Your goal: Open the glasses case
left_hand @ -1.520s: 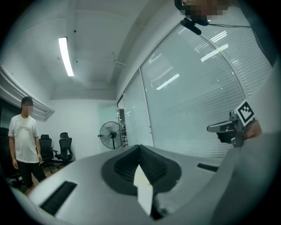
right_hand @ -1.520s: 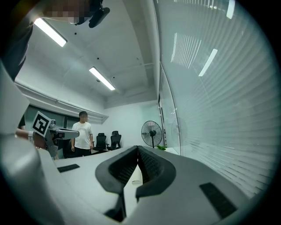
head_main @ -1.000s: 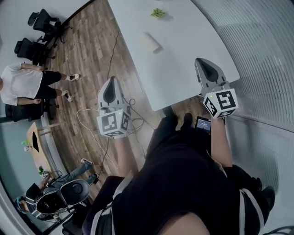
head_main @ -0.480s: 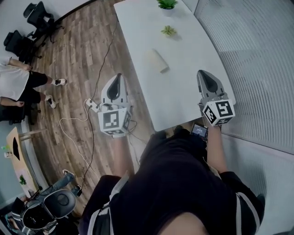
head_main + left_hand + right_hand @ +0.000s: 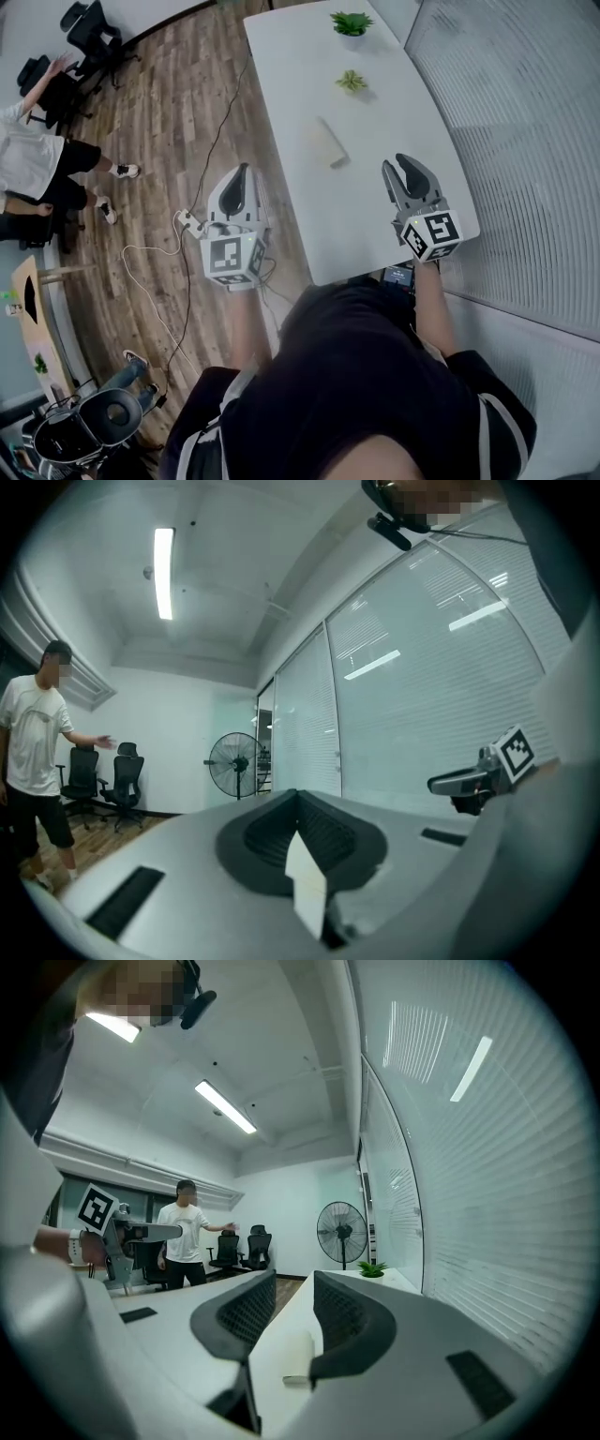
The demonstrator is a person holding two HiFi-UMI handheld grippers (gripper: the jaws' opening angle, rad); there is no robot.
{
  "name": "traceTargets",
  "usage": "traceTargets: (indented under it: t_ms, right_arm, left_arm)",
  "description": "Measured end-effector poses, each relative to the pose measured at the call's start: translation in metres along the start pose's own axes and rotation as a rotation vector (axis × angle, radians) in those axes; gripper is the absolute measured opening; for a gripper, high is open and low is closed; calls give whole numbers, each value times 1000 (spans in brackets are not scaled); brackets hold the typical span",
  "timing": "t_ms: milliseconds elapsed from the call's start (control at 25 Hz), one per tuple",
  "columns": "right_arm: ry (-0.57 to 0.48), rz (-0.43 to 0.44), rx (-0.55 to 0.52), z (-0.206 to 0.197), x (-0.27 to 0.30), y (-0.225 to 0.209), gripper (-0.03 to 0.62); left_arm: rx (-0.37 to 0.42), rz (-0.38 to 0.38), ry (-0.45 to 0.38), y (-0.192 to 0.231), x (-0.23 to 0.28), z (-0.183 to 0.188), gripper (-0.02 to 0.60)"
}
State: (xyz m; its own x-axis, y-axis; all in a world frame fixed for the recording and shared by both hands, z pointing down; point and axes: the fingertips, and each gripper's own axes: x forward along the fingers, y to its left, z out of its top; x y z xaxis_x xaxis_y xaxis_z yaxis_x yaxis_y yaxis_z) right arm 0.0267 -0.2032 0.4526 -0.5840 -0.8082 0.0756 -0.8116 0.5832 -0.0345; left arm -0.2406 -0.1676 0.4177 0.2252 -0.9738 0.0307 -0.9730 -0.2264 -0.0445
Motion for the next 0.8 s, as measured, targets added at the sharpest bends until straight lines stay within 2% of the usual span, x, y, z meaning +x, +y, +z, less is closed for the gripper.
traceTargets:
  t_ms: [40, 240, 320, 400, 600, 800]
  right_arm:
    - [0, 3, -4, -2, 2, -2, 140]
    - [16, 14, -43, -9, 7, -13, 140]
    - [47, 18, -102, -18, 12, -17, 140]
    - [107, 34, -221, -37, 23, -20, 140]
    - [279, 121, -612, -98, 65, -22, 140]
    - [383, 370, -909, -182, 113, 31, 117]
  left_arm:
    - [4, 1, 0, -1, 1, 1, -2]
    - [36, 13, -15, -8, 4, 19, -2]
    - [50, 17, -5, -9, 3, 19, -2]
    - [67, 27, 19, -10, -2, 14, -2]
    - [102, 76, 103, -2, -23, -5, -2]
    - [126, 102, 182, 9, -44, -21, -2]
